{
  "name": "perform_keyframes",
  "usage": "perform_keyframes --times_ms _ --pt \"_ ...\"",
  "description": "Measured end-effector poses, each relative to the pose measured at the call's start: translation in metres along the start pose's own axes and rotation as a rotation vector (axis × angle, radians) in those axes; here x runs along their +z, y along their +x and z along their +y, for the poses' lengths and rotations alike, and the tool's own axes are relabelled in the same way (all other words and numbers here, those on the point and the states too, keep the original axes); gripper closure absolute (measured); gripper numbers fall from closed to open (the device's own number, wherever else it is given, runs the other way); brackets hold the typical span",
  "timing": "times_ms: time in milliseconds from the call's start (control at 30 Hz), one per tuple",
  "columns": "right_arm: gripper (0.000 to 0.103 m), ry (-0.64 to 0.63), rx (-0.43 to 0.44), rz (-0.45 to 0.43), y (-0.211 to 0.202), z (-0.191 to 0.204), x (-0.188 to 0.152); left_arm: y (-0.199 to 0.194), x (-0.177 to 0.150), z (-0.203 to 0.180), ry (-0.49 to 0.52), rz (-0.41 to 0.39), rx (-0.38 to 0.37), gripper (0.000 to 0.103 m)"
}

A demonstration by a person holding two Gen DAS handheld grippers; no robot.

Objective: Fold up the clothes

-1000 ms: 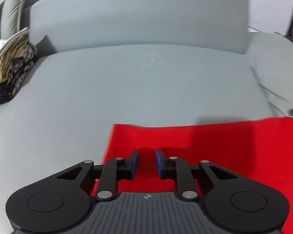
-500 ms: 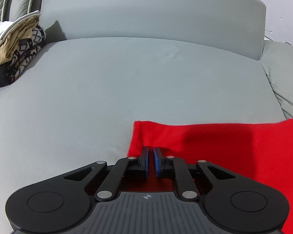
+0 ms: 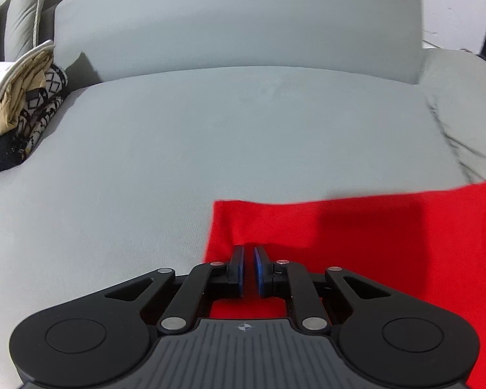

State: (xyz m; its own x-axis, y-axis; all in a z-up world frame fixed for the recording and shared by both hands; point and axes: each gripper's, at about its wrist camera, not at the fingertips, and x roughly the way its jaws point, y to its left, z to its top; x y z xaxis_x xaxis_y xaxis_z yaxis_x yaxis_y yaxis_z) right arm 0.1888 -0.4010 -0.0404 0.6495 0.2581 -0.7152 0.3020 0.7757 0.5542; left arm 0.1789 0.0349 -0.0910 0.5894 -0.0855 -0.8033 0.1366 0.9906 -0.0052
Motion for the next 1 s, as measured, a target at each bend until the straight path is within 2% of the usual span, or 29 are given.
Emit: perform_keyframes --times_ms 67,200,333,367,500,533,567,667,700,733,800,833,867,900,933,1000 --pt "0.065 -0.008 0.014 -0.012 -0.026 0.001 -0.010 -0.029 -0.008 -0.007 0.005 -0.002 -0.028 0.082" --pt "0.064 -0.030 0.031 -0.002 -0.071 -0.003 -0.034 -0.095 -0.038 -0.025 0.033 -0.009 -0.058 0.072" --pt "0.067 -0.097 0.055 0.096 -0.058 0.009 -0.088 -0.128 -0.083 -0.046 0.096 0.045 -0.192 0.071" --pt "0.071 -0.127 0.056 0.117 -0.052 0.014 -0.103 -0.128 -0.092 -0.051 0.126 0.010 -0.174 0.071" --pt "0.072 -0.395 -0.010 0.090 -0.017 0.045 -0.156 -0.129 -0.127 -0.073 0.243 -0.131 -0.102 0.073" --pt "0.072 -0.475 -0.057 0.088 -0.017 0.050 -0.171 -0.125 -0.132 -0.074 0.250 -0.110 -0.088 0.075" --pt "0.072 -0.529 -0.108 0.105 -0.013 0.051 -0.181 -0.120 -0.136 -0.073 0.247 -0.053 -0.076 0.075" --pt "0.073 -0.544 -0.170 0.160 -0.021 0.036 -0.196 -0.124 -0.145 -0.060 0.220 0.040 -0.060 0.075" --pt "0.072 -0.506 -0.174 0.184 -0.028 0.031 -0.194 -0.127 -0.146 -0.057 0.198 0.078 -0.056 0.075" --pt "0.069 -0.419 -0.136 0.188 -0.038 0.018 -0.189 -0.131 -0.147 -0.053 0.175 0.114 -0.053 0.075" --pt "0.068 -0.245 -0.061 0.196 -0.056 -0.008 -0.179 -0.141 -0.147 -0.047 0.134 0.077 -0.077 0.076" --pt "0.063 -0.158 -0.024 0.200 -0.066 -0.021 -0.174 -0.146 -0.146 -0.044 0.113 0.059 -0.090 0.076" --pt "0.057 -0.070 0.016 0.195 -0.075 -0.034 -0.169 -0.151 -0.146 -0.040 0.093 0.040 -0.102 0.075" --pt "0.041 0.018 0.055 0.157 -0.081 -0.046 -0.162 -0.157 -0.144 -0.042 0.085 -0.003 -0.113 0.071" --pt "0.030 0.094 0.062 0.120 -0.086 -0.057 -0.156 -0.160 -0.140 -0.044 0.079 -0.033 -0.123 0.066" --pt "0.028 0.189 0.056 0.077 -0.091 -0.071 -0.146 -0.160 -0.133 -0.045 0.068 -0.066 -0.136 0.065"
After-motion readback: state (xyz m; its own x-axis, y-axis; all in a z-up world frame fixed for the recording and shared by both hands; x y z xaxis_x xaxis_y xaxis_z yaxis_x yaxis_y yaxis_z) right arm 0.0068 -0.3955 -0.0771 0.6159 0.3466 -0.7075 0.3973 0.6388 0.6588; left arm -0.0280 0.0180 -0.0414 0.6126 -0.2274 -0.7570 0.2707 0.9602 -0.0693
